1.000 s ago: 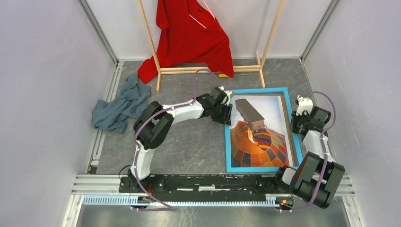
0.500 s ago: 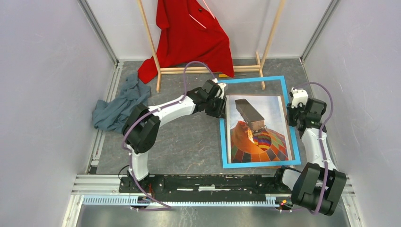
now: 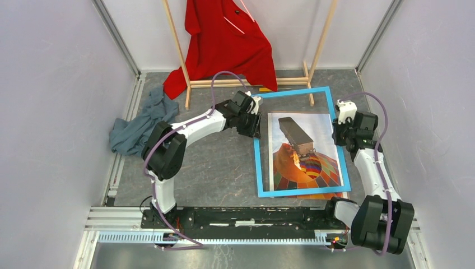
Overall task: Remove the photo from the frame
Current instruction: Pick up the photo frame item from the photo frame, then place the photo frame item at the center of the board.
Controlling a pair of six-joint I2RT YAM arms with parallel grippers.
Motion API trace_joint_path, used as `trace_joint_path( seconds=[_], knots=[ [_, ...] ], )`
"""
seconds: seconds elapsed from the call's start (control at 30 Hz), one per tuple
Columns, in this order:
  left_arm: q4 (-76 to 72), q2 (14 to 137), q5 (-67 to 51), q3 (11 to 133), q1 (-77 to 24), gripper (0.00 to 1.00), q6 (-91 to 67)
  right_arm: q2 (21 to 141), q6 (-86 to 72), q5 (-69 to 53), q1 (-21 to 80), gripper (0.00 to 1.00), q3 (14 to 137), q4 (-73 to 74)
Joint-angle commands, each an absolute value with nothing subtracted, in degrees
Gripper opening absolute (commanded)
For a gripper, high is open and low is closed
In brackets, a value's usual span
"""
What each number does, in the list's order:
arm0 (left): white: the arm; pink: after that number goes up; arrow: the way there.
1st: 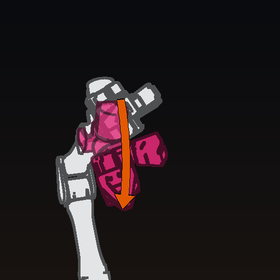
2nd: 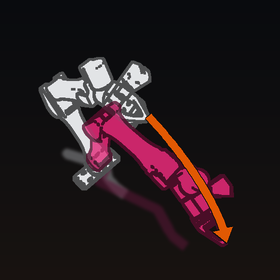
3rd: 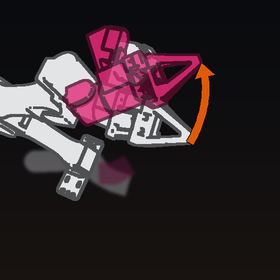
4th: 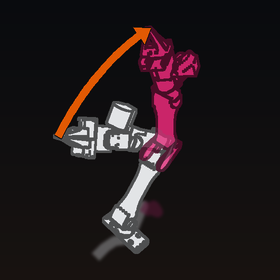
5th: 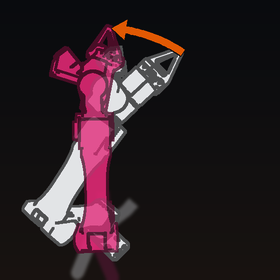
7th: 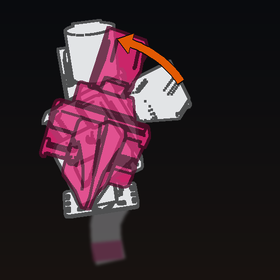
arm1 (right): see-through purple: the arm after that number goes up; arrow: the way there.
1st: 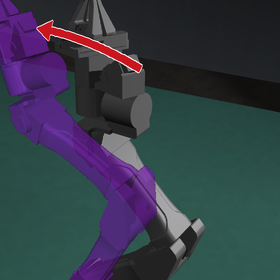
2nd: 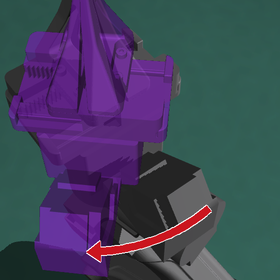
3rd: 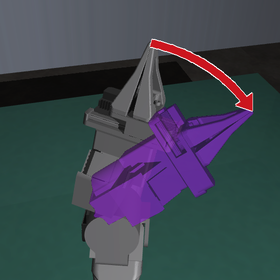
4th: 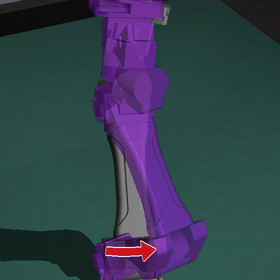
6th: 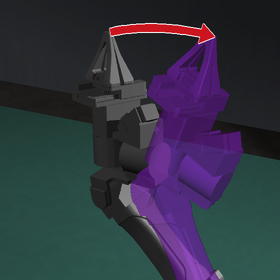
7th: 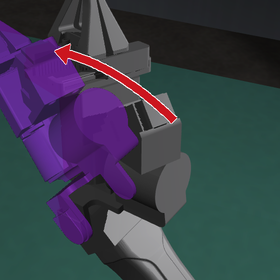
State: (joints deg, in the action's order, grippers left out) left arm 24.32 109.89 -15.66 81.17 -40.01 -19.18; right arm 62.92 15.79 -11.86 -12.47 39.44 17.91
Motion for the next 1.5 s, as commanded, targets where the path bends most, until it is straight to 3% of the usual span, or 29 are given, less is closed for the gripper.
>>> trace_joint_path(
  seconds=[0.0,1.47],
  knots=[
    [20.5,105.7,-20.6,81.8,-39.8,0.43,-13.7,63.9,15.2,-17.2,-9.6,0.1,42.2,18.5],
    [24.7,95.9,-24.0,69.1,-26.9,0.43,-5.7,72.5,12.7,-31.5,6.8,0.17,43.0,14.5]
  ],
)
